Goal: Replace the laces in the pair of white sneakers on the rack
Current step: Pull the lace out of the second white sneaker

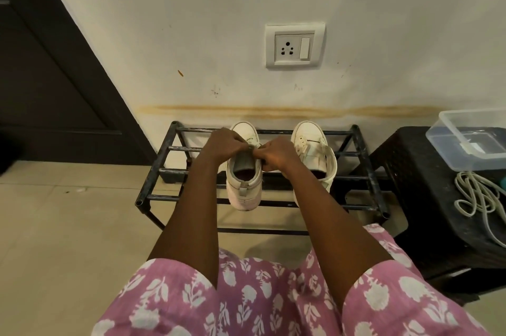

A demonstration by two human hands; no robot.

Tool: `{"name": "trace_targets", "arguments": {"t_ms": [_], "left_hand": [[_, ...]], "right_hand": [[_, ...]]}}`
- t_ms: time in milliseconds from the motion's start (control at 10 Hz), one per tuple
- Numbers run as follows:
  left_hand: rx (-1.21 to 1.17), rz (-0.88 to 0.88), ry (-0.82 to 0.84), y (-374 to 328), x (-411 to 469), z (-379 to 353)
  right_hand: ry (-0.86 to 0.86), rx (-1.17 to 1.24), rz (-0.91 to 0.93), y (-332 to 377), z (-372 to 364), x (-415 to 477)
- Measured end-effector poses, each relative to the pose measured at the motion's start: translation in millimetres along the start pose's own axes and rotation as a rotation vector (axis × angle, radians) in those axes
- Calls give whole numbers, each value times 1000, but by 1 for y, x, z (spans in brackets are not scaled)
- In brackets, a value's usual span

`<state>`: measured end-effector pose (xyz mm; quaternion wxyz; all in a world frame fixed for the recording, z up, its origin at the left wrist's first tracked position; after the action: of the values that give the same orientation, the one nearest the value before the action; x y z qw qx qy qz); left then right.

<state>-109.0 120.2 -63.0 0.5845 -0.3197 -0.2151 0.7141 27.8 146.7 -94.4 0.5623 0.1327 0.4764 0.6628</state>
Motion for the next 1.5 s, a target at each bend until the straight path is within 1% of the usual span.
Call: {"name": "trace_targets", "arguments": {"t_ms": [100,200,300,400,500,700,800,900,1000,1100,1200,1300,1400,1500], "left_hand": [[35,25,-58,0,2,-1],[-20,28,-136,-2,1,3],[-176,110,-173,7,-2,6],[-445,264,-190,27,-4,8],[-723,391,-279,46,-5,6],[-646,392,-361,49,-2,3],[-664,478,-484,50,-11,5],[-445,435,-475,40,-19,6],[-502,474,-441,40,-24,0],[-318,492,-401,39,-22,1],[-217,523,-381,43,-24,6],[-303,529,-327,48,-23,8],[-529,538,-369,58,-21,9],[-325,527,-357,55,-18,16]], "right_hand": [[3,-10,3,1,0,1],[0,9,1,-1,1,1],[3,37,-7,0,1,0],[18,38,-4,0,0,-2],[19,51,-3,1,-1,-2],[10,5,15,3,-1,-4],[1,-37,43,7,1,-6],[-28,-16,85,12,1,-10],[-69,-87,124,18,-1,-13],[-82,-108,122,20,1,-13],[-73,-107,109,21,4,-14],[-75,-113,102,21,5,-12],[-87,-155,92,22,4,-11],[-100,-185,102,23,2,-9]]}}
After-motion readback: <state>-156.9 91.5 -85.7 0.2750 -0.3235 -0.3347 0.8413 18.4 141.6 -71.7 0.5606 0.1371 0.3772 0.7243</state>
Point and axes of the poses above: each hand's wrist, its own x-axis towards the middle knuckle, its own z-axis out of the back of the hand, y = z × x, the point moved 7 cm from there along x, towards the middle knuckle, and after that the axes turned 6 degrees about y, right-handed, at the moved point
